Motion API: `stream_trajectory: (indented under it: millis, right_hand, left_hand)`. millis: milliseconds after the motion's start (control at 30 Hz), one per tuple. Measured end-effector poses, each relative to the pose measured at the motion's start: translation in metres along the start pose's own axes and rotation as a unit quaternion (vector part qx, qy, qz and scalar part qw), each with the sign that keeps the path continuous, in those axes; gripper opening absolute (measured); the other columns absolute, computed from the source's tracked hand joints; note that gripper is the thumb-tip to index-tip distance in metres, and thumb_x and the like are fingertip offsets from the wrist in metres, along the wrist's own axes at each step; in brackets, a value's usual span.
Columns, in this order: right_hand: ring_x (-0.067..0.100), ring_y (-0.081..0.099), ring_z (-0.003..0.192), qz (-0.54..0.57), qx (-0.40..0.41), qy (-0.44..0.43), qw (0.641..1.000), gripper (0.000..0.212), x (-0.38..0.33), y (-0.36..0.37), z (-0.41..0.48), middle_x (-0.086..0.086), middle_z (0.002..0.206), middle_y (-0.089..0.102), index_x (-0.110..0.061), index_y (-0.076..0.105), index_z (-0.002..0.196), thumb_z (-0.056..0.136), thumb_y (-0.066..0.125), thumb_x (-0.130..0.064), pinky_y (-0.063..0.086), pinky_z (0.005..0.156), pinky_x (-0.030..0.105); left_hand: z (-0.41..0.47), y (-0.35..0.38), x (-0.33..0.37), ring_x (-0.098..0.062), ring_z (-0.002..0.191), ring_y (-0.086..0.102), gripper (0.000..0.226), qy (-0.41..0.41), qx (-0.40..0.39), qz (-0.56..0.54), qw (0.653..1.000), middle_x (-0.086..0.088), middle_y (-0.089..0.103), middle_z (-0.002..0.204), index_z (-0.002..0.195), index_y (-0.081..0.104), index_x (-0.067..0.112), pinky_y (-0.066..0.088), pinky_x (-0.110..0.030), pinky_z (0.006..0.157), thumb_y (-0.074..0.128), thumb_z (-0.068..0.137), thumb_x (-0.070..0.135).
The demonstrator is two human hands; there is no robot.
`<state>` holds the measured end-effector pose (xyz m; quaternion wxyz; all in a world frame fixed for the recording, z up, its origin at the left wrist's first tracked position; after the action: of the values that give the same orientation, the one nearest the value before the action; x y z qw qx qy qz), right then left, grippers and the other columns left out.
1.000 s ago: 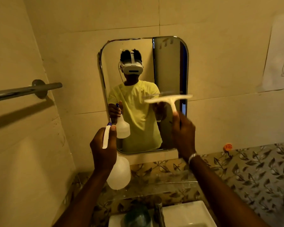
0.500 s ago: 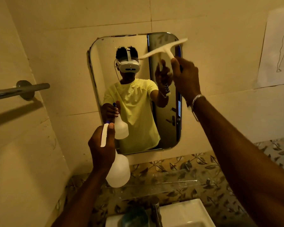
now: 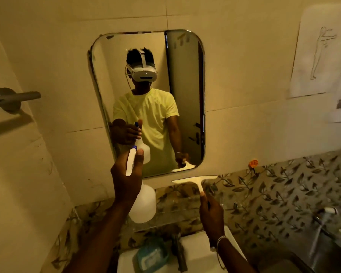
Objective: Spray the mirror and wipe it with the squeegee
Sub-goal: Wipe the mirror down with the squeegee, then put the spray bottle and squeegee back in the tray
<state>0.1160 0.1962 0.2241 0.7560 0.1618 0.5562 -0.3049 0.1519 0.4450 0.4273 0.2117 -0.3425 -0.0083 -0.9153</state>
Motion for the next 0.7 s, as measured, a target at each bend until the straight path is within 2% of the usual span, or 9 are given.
stream_trajectory:
  millis: [100, 167, 233, 300, 333, 400, 500, 567, 700]
  right_hand:
    - [0.002, 0.053, 0.057, 0.019, 0.002, 0.011, 1.0, 0.035, -0.009, -0.004, -0.003, -0.012, 0.06, 0.06, -0.029, 0.074, 0.103, 0.102, 0.048, -0.051, 0.042, 0.057, 0.024]
    - [0.005, 0.054, 0.056, 0.038, 0.005, 0.02, 0.999, 0.027, -0.018, -0.008, -0.002, -0.01, 0.06, 0.062, -0.036, 0.071, 0.091, 0.103, 0.05, -0.047, 0.043, 0.054, 0.026]
    - [0.014, 0.054, 0.056, 0.047, 0.0, 0.022, 0.999, 0.028, -0.025, -0.012, -0.002, 0.005, 0.061, 0.058, -0.034, 0.069, 0.085, 0.105, 0.051, -0.043, 0.043, 0.053, 0.033]
    - [0.023, 0.053, 0.058, 0.058, -0.012, 0.027, 0.998, 0.026, -0.027, -0.017, -0.002, 0.022, 0.069, 0.059, -0.028, 0.069, 0.088, 0.105, 0.052, -0.04, 0.043, 0.055, 0.037]
    - [0.024, 0.053, 0.059, 0.065, -0.017, 0.031, 0.997, 0.023, -0.028, -0.02, -0.003, 0.024, 0.071, 0.059, -0.027, 0.07, 0.091, 0.105, 0.054, -0.037, 0.044, 0.056, 0.037]
    - [0.022, 0.053, 0.058, 0.08, -0.024, 0.04, 0.996, 0.016, -0.03, -0.027, -0.004, 0.016, 0.069, 0.057, -0.025, 0.072, 0.098, 0.104, 0.058, -0.03, 0.046, 0.053, 0.031]
    - [0.018, 0.054, 0.055, 0.091, -0.021, 0.054, 0.994, 0.016, -0.031, -0.042, -0.006, 0.007, 0.068, 0.058, -0.026, 0.074, 0.1, 0.101, 0.06, -0.018, 0.045, 0.044, 0.025]
    - [0.015, 0.056, 0.051, 0.086, -0.016, 0.05, 0.995, 0.025, -0.032, -0.053, -0.007, 0.009, 0.068, 0.061, -0.035, 0.072, 0.097, 0.099, 0.062, -0.013, 0.047, 0.043, 0.025]
    - [0.017, 0.061, 0.061, 0.08, -0.021, 0.039, 0.996, 0.024, -0.028, -0.08, -0.003, 0.02, 0.081, 0.065, -0.024, 0.072, 0.115, 0.094, 0.066, -0.013, 0.053, 0.049, 0.027]
  left_hand:
    - [-0.01, 0.005, 0.002, -0.004, 0.075, 0.065, 0.066, -0.01, -0.032, -0.019, 0.999, -0.005, 0.066, 0.079, 0.099, 0.066, 0.004, 0.055, -0.022, 0.062, 0.055, 0.087, 0.067]
    - [-0.015, 0.011, 0.002, -0.005, 0.078, 0.065, 0.085, -0.019, -0.068, -0.04, 0.997, -0.006, 0.067, 0.084, 0.103, 0.065, 0.004, 0.052, -0.016, 0.065, 0.052, 0.078, 0.084]
    - [-0.02, 0.018, 0.0, -0.006, 0.087, 0.065, 0.095, -0.037, -0.11, -0.054, 0.992, -0.005, 0.068, 0.095, 0.11, 0.063, 0.007, 0.05, -0.013, 0.072, 0.051, 0.069, 0.092]
    - [-0.025, 0.025, 0.0, 0.001, 0.091, 0.063, 0.095, -0.052, -0.138, -0.047, 0.988, 0.002, 0.065, 0.1, 0.116, 0.058, 0.016, 0.048, -0.008, 0.073, 0.05, 0.064, 0.096]
    - [-0.027, 0.029, 0.0, 0.005, 0.091, 0.063, 0.095, -0.055, -0.148, -0.045, 0.986, 0.007, 0.063, 0.098, 0.117, 0.055, 0.02, 0.046, -0.004, 0.072, 0.05, 0.062, 0.097]
    - [-0.031, 0.037, -0.001, 0.003, 0.09, 0.063, 0.096, -0.056, -0.172, -0.047, 0.982, 0.007, 0.062, 0.097, 0.116, 0.054, 0.019, 0.048, -0.008, 0.073, 0.051, 0.06, 0.097]
    - [-0.038, 0.053, 0.0, -0.01, 0.094, 0.063, 0.103, -0.053, -0.218, -0.055, 0.973, -0.006, 0.063, 0.105, 0.116, 0.054, 0.011, 0.052, -0.02, 0.08, 0.054, 0.058, 0.097]
    - [-0.043, 0.063, 0.002, -0.012, 0.095, 0.063, 0.107, -0.05, -0.245, -0.063, 0.966, -0.008, 0.063, 0.106, 0.117, 0.054, 0.007, 0.051, -0.016, 0.079, 0.054, 0.059, 0.096]
    - [-0.057, 0.09, 0.016, -0.009, 0.096, 0.063, 0.107, -0.053, -0.283, -0.079, 0.954, -0.002, 0.062, 0.106, 0.12, 0.053, 0.011, 0.046, -0.009, 0.076, 0.053, 0.057, 0.098]
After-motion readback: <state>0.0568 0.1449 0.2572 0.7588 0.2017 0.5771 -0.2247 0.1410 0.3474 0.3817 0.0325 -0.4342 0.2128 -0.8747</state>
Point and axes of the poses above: each hand's wrist, its own z-axis towards the middle knuckle, its own y-axis out of the palm, x = y × z, the point moved 4 cm from there along z, towards the middle knuckle
